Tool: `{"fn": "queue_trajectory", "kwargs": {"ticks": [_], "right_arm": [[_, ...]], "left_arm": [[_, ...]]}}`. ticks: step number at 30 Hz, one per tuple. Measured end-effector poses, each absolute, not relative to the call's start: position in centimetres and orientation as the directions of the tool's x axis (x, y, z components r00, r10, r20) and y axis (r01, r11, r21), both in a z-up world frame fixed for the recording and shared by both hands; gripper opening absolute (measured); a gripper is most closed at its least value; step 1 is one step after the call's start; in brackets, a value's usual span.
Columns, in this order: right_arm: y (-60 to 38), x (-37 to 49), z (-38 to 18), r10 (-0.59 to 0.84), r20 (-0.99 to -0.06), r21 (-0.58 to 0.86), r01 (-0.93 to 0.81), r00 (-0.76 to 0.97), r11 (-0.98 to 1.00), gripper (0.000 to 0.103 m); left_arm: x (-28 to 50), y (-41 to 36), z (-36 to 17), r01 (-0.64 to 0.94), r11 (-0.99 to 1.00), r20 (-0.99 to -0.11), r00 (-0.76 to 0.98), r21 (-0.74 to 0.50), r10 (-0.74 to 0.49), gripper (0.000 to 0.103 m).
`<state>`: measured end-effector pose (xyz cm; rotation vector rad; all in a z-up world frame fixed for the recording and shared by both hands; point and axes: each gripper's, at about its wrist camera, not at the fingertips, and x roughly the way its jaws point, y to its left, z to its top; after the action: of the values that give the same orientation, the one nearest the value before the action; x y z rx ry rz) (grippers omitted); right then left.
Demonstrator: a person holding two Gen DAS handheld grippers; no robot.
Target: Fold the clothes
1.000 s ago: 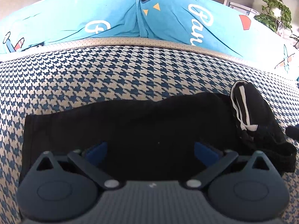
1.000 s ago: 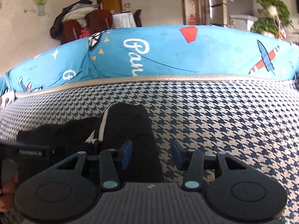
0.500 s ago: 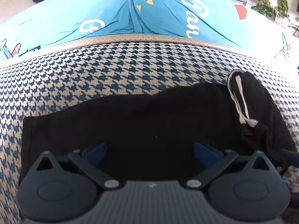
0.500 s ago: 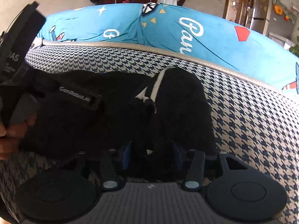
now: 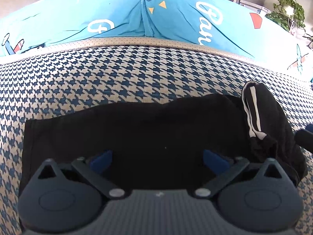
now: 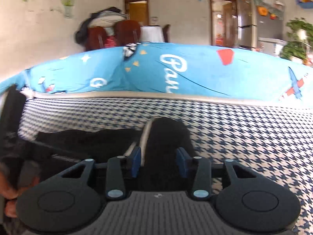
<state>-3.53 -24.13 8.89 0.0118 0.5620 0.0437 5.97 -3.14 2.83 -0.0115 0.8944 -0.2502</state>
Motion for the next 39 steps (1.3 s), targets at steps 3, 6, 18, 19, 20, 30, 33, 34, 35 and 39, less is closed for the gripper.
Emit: {"fn": "queue_trajectory", "kwargs": {"ticks": [3,6,18,19,20,30,33,34,35,39], "right_arm": [[-23.7,-2.8,8.4,0.035,-0.559,0.005,-0.039,0.829,0.999,0.039],[-23.0,-2.3,7.6,0.029,-0.575,-0.029,-0.056,0.817,0.998,0.039],[-21.0,0.0,5.0,0.046,-0.644,-0.011,-0.07,0.764,0.998,0.042],[-21.0,0.0,5.0,0.045,-0.644,-0.009,-0.067,0.763,0.998,0.042],[-21.0,0.0,5.1,0.045,-0.645,-0.004,-0.063,0.763,0.998,0.042],[-21.7,-0.8,6.9,-0.004,-0.587,0.034,0.03,0.81,0.999,0.041],[-22.3,-0.3,7.0,-0.019,-0.588,0.064,0.069,0.809,0.996,0.041],[-22.6,-0.1,7.0,-0.02,-0.594,0.078,0.082,0.804,0.994,0.041],[-22.8,0.1,6.9,-0.021,-0.6,0.093,0.095,0.8,0.991,0.041],[-23.1,0.6,6.7,-0.023,-0.607,0.119,0.119,0.794,0.986,0.041]], "left_arm": [[5.9,-3.1,2.9,0.211,0.971,-0.771,0.597,-0.114,-0.22,0.103],[5.8,-3.1,2.9,0.209,0.971,-0.773,0.595,-0.115,-0.219,0.103],[5.8,-3.5,2.6,0.213,0.976,-0.791,0.588,-0.05,-0.168,0.103],[5.8,-3.5,2.6,0.214,0.976,-0.792,0.588,-0.043,-0.164,0.103],[5.7,-3.4,2.6,0.212,0.976,-0.793,0.588,-0.04,-0.16,0.103],[4.9,-2.6,3.4,0.177,0.984,-0.798,0.591,-0.017,-0.12,0.103],[4.5,-2.3,3.6,0.172,0.985,-0.801,0.588,-0.011,-0.112,0.103],[4.4,-2.2,3.6,0.17,0.985,-0.802,0.587,-0.008,-0.108,0.103],[4.3,-2.1,3.7,0.166,0.986,-0.804,0.586,-0.006,-0.103,0.103],[4.1,-1.8,3.7,0.153,0.988,-0.812,0.577,0.001,-0.089,0.103]]}}
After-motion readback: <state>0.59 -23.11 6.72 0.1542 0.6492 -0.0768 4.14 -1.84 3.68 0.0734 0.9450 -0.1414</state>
